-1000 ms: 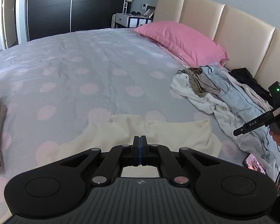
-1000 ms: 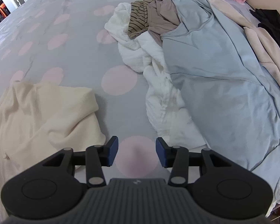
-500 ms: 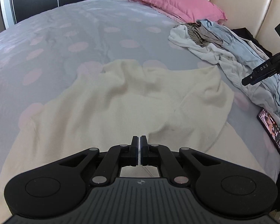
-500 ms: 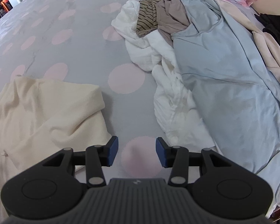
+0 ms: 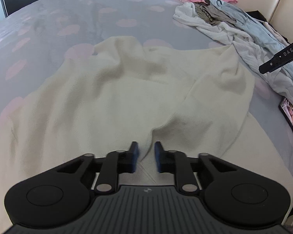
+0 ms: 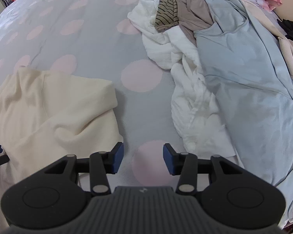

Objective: Fold clothes

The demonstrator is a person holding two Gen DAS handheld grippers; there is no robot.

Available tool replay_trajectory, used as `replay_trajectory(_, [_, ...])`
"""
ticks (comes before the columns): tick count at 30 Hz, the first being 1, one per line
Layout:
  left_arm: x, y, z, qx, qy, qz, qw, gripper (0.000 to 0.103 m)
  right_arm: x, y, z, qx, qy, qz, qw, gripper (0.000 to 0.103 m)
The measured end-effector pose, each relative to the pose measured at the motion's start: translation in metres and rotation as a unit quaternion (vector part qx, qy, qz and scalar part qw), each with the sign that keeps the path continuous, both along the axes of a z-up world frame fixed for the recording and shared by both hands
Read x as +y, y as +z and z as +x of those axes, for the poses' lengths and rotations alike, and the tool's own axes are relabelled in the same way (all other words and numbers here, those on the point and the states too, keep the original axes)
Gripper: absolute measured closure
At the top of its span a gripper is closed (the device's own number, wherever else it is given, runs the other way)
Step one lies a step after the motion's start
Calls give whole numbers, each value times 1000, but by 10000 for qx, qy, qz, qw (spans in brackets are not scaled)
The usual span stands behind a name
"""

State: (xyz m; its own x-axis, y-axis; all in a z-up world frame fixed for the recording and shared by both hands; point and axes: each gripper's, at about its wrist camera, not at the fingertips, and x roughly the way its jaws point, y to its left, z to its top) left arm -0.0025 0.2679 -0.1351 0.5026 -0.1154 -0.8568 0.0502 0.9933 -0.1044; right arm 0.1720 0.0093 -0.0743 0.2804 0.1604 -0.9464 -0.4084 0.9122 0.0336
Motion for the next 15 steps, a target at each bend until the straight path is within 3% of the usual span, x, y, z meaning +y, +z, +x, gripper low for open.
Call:
replay_trajectory(3, [-1,18,-3,-233,-57,-143,9996,102,-2,-1,1,-21,-13,-65,10000,55])
replay_trajectory(10, [8,114,-15,-1364,168,-758,9876,103,-1,0,1,-43,-30,-142,9999,55])
replay_trajectory(15, [42,134,-29,-1491,670,-704,9840,103,4,1,3,-100,-4,-155,9998,55])
